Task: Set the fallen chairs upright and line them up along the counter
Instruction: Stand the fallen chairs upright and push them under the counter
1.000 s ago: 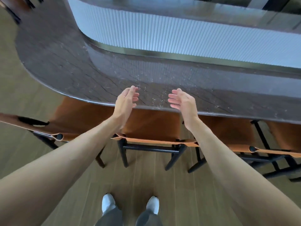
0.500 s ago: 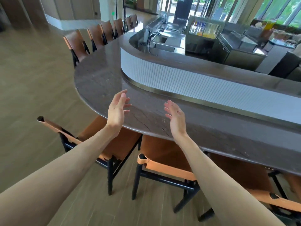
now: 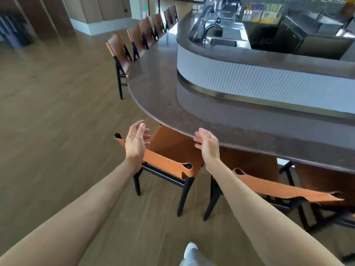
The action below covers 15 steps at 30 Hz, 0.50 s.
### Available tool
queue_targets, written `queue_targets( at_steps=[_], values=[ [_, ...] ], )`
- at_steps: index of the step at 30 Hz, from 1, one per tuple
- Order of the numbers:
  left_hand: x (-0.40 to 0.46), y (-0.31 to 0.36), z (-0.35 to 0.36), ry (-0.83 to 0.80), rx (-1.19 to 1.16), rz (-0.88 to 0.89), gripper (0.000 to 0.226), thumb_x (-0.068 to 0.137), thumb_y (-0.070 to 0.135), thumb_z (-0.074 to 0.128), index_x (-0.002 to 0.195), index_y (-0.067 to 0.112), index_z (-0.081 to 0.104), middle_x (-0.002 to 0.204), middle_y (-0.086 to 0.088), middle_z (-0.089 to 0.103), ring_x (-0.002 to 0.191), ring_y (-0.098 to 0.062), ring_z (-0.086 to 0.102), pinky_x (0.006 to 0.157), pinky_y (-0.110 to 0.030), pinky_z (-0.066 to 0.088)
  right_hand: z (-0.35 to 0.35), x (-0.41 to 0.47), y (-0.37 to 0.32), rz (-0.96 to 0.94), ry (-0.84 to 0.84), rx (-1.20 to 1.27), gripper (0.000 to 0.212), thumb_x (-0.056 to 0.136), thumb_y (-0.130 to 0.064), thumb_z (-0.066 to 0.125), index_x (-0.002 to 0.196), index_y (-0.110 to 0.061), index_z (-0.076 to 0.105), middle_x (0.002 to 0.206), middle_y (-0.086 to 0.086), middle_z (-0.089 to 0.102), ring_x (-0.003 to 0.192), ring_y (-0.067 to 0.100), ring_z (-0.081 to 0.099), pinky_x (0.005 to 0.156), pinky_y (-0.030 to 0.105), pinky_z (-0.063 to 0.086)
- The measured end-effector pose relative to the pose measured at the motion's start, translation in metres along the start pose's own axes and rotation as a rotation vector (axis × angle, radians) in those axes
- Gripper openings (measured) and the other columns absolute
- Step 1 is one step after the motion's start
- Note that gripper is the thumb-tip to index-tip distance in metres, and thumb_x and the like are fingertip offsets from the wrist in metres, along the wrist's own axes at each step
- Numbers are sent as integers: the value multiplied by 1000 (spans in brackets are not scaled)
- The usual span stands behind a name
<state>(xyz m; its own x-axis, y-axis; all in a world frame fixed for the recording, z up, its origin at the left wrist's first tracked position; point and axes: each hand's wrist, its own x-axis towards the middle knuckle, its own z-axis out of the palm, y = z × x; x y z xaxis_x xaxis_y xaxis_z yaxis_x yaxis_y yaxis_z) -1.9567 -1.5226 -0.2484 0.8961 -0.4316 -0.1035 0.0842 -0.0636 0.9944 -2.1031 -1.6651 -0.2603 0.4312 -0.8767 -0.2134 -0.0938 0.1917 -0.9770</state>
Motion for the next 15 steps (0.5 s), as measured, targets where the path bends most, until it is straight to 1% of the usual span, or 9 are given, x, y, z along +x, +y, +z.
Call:
queue_targets(
  at_steps=[2,3,5,6,8,10,12,14,15],
  values=[
    [20,-12,-14,-11,9,-76,32,105,30,48,129,13,60,113,-13,69,96,-24,67,88,-44,56,28,9,19,96,21,-14,33,104,-25,54,130,-8,63,124,7,69,109,20,68,100,39,56],
    [30,-19,-19,-35,32,-127,33,105,29,49,128,8,61,112,-14,70,96,-24,68,88,-44,57,40,15,27,164,28,-9,32,102,-22,56,129,-6,64,122,8,71,106,21,70,95,39,58],
    [55,-35,-27,-80,53,-239,34,103,28,53,122,1,64,113,-16,71,98,-25,69,86,-44,59,68,30,44,357,35,57,31,99,-14,58,127,-2,62,116,11,70,99,25,72,79,36,63],
    [68,-43,-30,-87,43,-295,35,102,28,54,120,0,64,113,-16,70,98,-25,69,84,-44,59,81,38,53,467,41,105,31,98,-10,58,127,1,59,113,16,69,97,29,72,73,37,63],
    [96,-62,-37,-93,12,-409,37,101,27,56,122,-3,62,114,-18,67,96,-29,67,82,-46,59,107,55,73,654,32,188,35,96,-5,59,129,5,53,114,26,63,98,39,69,70,42,63],
    [122,-78,-45,-95,-12,-547,35,100,25,57,119,-4,58,122,-24,62,99,-34,65,90,-52,57,129,74,95,793,24,258,44,96,-9,60,136,4,47,123,31,56,102,44,65,69,46,61],
    [147,-94,-55,-106,-29,-685,35,99,25,59,119,-3,51,129,-29,58,105,-39,64,92,-55,55,148,88,117,876,70,324,47,97,-16,62,138,0,45,128,30,54,103,44,63,63,48,59],
    [171,-109,-63,-119,-65,-773,40,99,25,59,124,-3,46,128,-30,55,112,-43,63,93,-57,54,165,99,136,892,173,405,43,97,-16,64,135,-3,47,125,28,55,102,42,64,61,49,58],
    [184,-116,-65,-119,-94,-814,42,99,25,59,127,-2,44,125,-30,55,114,-44,62,93,-57,54,173,104,145,892,234,443,41,97,-15,64,133,-3,48,123,28,56,101,41,65,62,49,59]
  ],
)
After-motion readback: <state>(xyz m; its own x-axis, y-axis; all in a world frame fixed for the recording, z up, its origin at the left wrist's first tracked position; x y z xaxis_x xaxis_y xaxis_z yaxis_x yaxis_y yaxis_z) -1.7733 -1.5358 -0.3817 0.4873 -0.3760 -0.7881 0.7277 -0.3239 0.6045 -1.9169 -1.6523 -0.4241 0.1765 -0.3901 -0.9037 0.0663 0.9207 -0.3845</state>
